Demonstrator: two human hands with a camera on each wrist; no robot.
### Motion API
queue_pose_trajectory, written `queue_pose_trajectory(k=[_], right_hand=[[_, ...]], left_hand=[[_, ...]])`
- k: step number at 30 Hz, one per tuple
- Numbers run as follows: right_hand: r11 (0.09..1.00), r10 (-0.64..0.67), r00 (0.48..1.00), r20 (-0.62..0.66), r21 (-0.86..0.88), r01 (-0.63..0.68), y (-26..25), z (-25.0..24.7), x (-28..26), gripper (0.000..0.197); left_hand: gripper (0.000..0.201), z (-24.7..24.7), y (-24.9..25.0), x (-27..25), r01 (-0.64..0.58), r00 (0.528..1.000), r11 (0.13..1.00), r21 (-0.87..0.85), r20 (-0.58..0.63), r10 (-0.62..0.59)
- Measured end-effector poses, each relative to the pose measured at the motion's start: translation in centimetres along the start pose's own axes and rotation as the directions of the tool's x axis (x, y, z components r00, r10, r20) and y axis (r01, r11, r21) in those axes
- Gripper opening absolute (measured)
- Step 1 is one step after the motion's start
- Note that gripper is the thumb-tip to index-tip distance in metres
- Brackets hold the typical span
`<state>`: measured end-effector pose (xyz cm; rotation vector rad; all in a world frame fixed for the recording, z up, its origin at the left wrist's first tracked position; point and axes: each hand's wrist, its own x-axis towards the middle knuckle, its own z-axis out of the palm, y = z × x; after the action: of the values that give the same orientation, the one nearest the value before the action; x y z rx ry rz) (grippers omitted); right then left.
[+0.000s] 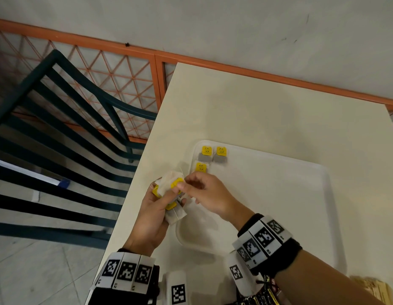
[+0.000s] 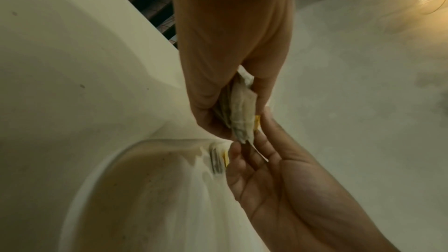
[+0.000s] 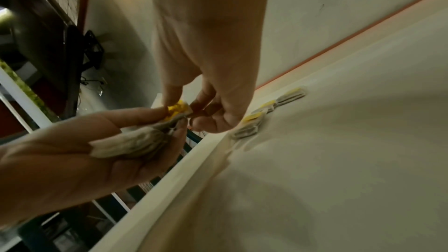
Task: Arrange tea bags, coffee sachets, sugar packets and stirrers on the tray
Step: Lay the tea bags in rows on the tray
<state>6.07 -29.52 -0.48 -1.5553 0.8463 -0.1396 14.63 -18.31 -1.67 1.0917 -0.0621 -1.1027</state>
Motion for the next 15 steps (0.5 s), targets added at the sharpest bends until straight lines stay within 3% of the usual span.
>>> queue_pose_trajectory(k=[5,9,15], right_hand=[[0.986,0.026,1.000,-0.010,0.166,-0.024,-0.1,-0.2,-0.3,0.006],[0.979,0.040,0.999,0.013,0.201,-0.042,-0.1,-1.2,-0.7,0.006],[0.968,0.046,0.993,0.111,0.239,-0.072,0.5,-1.7,-2.0,0.016]], left_hand=[[0.050,0.1,0.2,-0.1,0.052,0.999,0.999,0.017,0.011,-0.052],[0.038,-0.1,0.0,-0.1,0.030,0.999,0.999,0.033,-0.032,-0.029],[0.048,0.6,-0.5,-0.2,0.022,0.999,0.999,0.029,-0.045,-0.021]])
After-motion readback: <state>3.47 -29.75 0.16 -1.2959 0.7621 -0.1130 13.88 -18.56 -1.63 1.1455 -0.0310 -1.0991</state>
